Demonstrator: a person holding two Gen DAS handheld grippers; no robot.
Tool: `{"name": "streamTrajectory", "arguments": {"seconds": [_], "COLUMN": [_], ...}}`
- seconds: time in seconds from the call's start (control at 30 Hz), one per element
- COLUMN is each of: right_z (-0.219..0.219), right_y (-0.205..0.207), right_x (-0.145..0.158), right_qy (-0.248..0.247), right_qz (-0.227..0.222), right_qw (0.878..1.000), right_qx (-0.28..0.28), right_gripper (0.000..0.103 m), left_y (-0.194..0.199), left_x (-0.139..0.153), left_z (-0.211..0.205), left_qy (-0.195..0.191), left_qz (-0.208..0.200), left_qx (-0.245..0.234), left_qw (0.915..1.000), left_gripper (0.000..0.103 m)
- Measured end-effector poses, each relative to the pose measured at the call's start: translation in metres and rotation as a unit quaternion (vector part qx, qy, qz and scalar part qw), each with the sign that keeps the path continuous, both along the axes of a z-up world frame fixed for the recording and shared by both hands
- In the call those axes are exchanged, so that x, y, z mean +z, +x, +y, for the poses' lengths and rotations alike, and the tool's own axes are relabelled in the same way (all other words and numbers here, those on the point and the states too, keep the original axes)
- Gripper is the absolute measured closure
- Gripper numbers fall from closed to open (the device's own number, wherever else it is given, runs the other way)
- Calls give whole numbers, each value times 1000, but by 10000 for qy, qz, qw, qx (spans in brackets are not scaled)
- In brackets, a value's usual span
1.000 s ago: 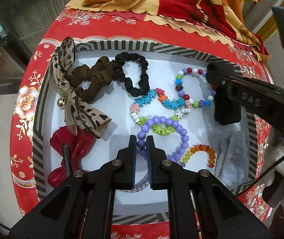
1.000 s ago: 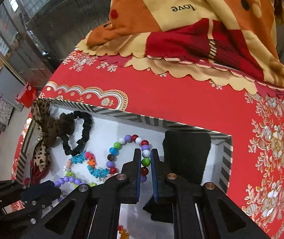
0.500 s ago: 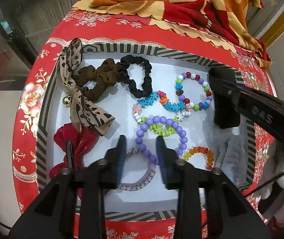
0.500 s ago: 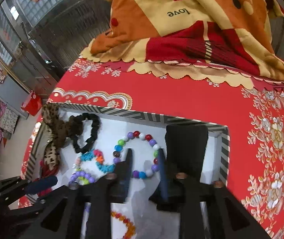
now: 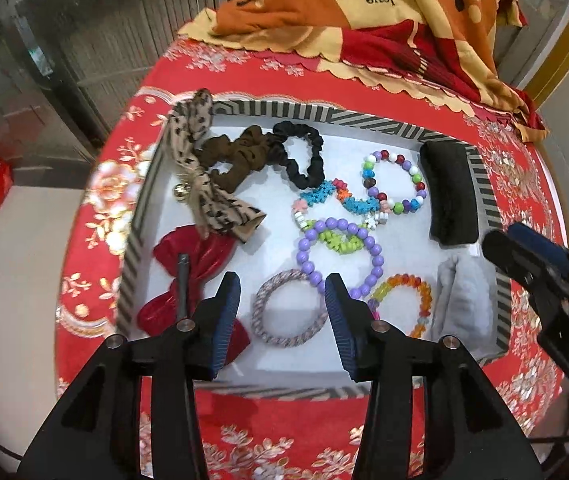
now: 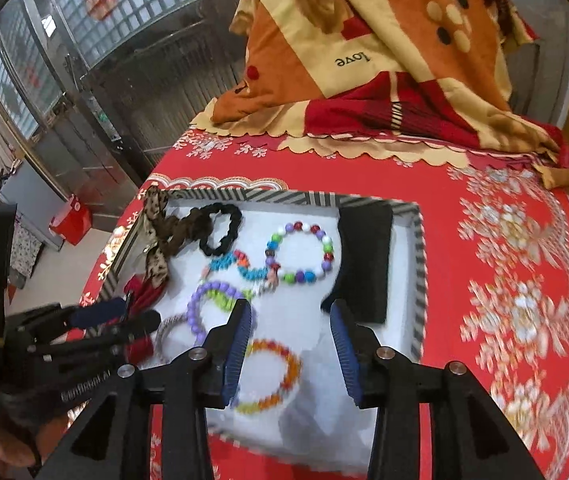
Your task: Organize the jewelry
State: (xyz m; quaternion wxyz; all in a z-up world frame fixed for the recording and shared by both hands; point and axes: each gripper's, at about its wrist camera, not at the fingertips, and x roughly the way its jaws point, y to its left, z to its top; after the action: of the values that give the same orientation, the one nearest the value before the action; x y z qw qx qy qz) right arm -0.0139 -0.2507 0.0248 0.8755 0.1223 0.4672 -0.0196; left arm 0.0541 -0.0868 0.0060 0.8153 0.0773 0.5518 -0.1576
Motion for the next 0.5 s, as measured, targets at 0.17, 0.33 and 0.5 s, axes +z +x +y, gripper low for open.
{"name": "streamTrajectory", "arguments": {"seconds": [0.17, 0.33, 0.5], "right_z": [5, 11, 18], "right_y": [-26, -44, -57], "right_x": [2, 6, 13], "right_qy": [77, -1, 10], "right_qz": [-43, -42, -76], "right_qw": [9998, 9994, 9991], "right_qx": [-180, -333, -413], "right_gripper": [63, 63, 62], "left_y": [-19, -35, -50], "left_x": [9, 17, 30], "left_z": [8, 15, 22], "left_qy": [41, 32, -9], "left_qz": [-198, -279, -459], "left_qx": [-24, 14, 88], "left_qw": [9998, 9996, 9989], "left_gripper": [60, 60, 60]}}
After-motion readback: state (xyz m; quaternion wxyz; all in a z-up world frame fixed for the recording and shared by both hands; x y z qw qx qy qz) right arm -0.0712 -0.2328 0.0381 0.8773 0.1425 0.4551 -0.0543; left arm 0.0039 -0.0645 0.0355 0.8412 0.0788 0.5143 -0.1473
